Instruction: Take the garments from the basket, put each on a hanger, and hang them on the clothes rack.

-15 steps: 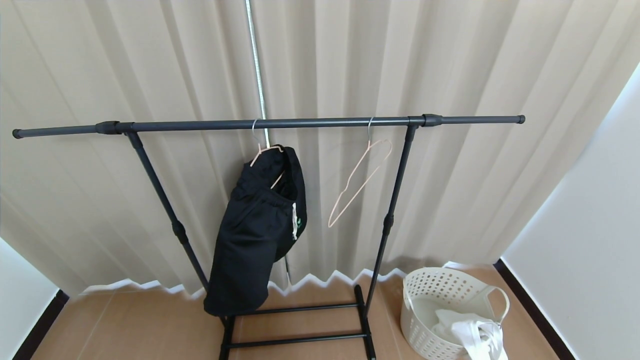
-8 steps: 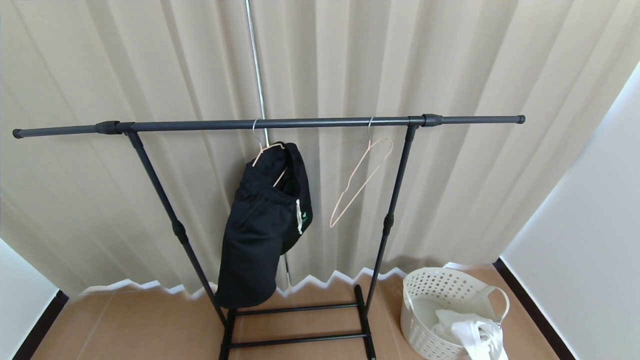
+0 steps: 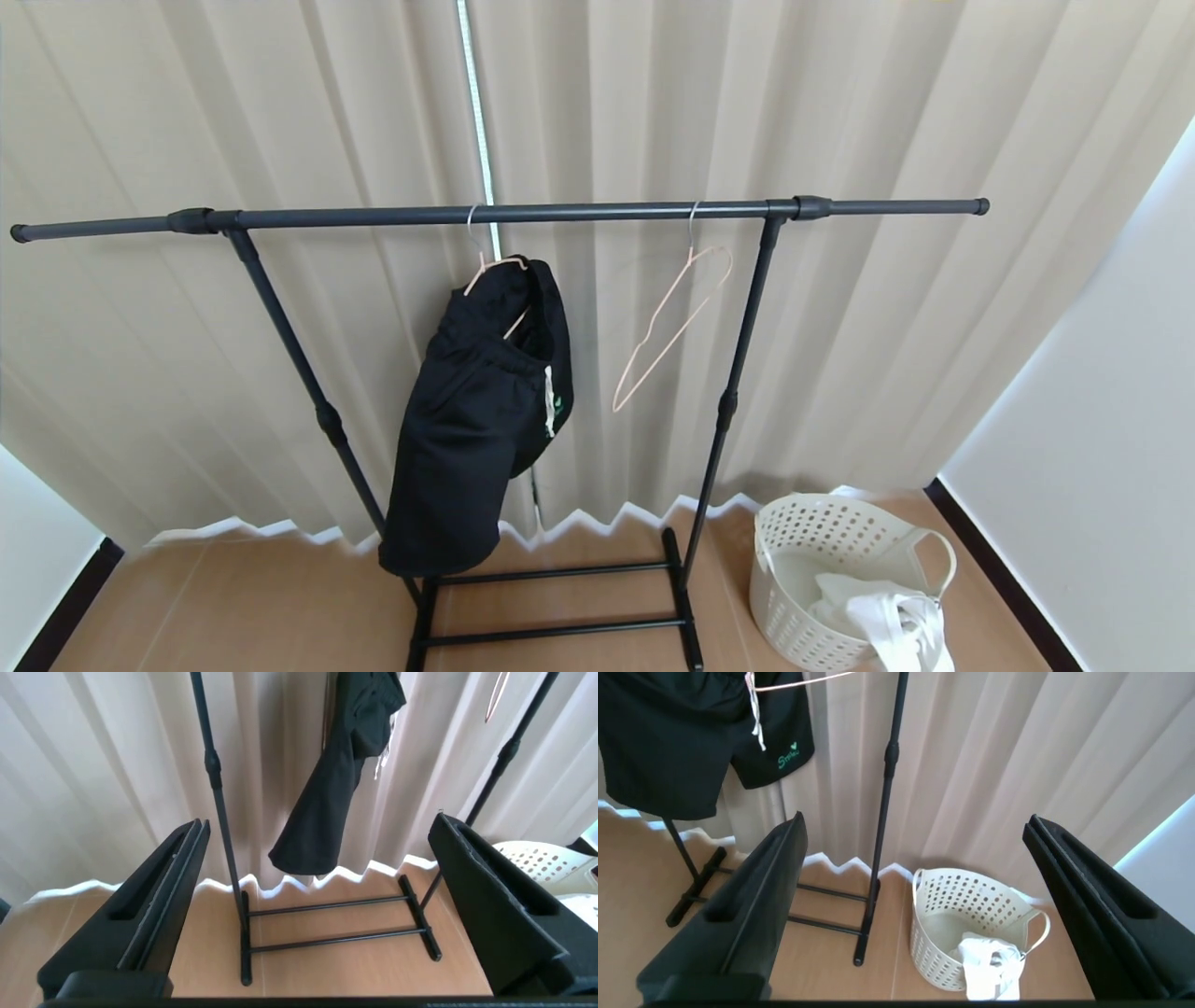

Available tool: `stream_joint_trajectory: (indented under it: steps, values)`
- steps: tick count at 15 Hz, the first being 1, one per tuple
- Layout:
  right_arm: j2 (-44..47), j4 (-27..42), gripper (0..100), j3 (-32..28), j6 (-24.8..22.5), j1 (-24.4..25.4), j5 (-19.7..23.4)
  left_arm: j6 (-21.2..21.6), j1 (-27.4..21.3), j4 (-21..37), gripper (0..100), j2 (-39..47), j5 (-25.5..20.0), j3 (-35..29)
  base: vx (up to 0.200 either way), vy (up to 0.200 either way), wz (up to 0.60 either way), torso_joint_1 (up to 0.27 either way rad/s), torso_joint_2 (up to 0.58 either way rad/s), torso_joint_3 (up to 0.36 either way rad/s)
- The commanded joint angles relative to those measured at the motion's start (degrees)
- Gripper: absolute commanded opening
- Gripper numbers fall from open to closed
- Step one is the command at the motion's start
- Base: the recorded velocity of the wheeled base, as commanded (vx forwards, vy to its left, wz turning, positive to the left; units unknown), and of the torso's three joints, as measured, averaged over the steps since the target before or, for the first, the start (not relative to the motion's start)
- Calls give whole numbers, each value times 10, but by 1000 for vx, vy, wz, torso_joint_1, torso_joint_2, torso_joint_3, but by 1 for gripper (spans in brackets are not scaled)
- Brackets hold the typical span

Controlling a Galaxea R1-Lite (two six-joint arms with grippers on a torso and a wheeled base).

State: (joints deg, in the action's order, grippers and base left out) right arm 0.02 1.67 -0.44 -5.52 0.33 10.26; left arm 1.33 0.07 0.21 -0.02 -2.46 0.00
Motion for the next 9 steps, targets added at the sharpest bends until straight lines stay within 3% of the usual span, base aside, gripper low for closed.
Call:
stream_joint_trajectory:
  steps: [1, 9]
  values:
    - [0, 0, 100, 0, 0, 0, 0, 0, 0, 0, 100, 0, 0, 0, 0, 0, 0, -139, 330, 183]
    - [0, -1, 100, 0, 2, 0, 0, -1, 0, 0, 100, 0, 0, 0, 0, 0, 0, -146, 345, 198]
